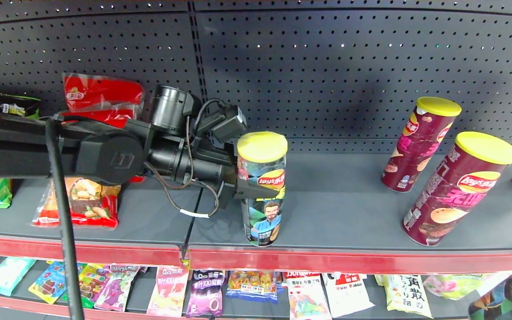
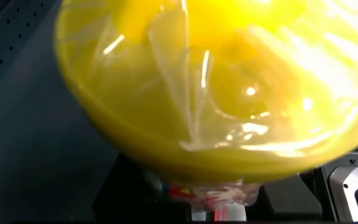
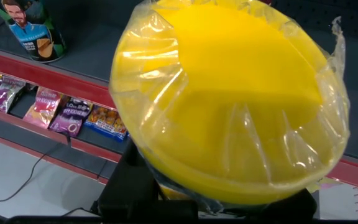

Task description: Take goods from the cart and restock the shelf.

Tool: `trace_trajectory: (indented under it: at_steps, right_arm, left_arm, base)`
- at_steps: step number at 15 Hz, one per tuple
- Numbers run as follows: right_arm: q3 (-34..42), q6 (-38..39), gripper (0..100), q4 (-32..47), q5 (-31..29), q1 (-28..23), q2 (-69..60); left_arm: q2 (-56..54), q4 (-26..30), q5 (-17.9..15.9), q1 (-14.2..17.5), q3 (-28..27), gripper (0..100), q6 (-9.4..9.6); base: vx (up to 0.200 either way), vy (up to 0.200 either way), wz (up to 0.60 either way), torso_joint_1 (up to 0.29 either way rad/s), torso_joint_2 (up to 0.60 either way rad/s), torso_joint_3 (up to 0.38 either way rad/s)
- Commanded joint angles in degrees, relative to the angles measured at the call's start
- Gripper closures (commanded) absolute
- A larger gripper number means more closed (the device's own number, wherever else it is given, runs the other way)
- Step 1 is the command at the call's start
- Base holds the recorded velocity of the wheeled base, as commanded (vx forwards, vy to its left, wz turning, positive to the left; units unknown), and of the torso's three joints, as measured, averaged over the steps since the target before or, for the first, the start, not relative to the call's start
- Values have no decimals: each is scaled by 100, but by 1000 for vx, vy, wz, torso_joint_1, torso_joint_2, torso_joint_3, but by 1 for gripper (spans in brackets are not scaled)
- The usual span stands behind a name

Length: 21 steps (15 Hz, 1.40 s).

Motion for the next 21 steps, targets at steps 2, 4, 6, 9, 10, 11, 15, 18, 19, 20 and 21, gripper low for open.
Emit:
trace_trajectory:
  at_steps: [2, 4, 6, 9, 10, 11, 15, 18, 19, 20, 21]
  right_arm:
    - [-2, -8, 100, -1, 10, 12, 6]
    - [-46, -25, 100, -1, 45, 38, 41]
    - [-152, -69, 100, -1, 142, 64, 146]
    - [-503, -298, 100, -10, 476, 293, 507]
    - [-609, -342, 100, -10, 511, 381, 612]
    - [-811, -368, 100, -28, 564, 644, 867]
    - [-1268, -377, 100, -107, 625, 1796, 1596]
    - [-1663, -377, 100, -687, 625, 1980, 2431]
    - [-1734, -377, 100, -1320, 617, 1980, 2968]
    - [-1743, -386, 100, -1671, 599, 1980, 3222]
    - [-1839, -438, 100, -2067, 581, 2007, 3583]
  left_arm:
    - [-10, -2, 35, 5, 8, 0, 10]
    - [-133, -2, 176, 49, 175, 0, 18]
    - [-414, -2, 352, 146, 579, 0, 18]
    - [-968, -2, 615, 401, 1274, 0, 10]
    - [-1100, -2, 659, 445, 1414, 0, 1]
    - [-1451, -2, 773, 524, 1810, 0, -43]
    - [-2559, -2, 1169, 612, 3014, 0, -131]
    - [-3209, -11, 1468, 612, 3436, 0, -491]
    - [-3508, -11, 1591, 612, 3541, 0, -711]
    - [-3649, -11, 1661, 612, 3594, 0, -790]
    - [-3833, -2, 1740, 603, 3647, 0, -852]
  base:
    - [0, 0, 0, 0, 0, 0]
    - [0, 0, 0, 0, 0, 0]
    - [0, 0, 0, 0, 0, 0]
    - [0, 0, 0, 0, 0, 0]
    - [0, 0, 0, 0, 0, 0]
    - [0, 0, 0, 0, 0, 0]
    - [0, 0, 0, 0, 0, 0]
    - [0, 0, 0, 0, 0, 0]
    - [0, 0, 0, 0, 0, 0]
    - [0, 0, 0, 0, 0, 0]
    - [0, 0, 0, 0, 0, 0]
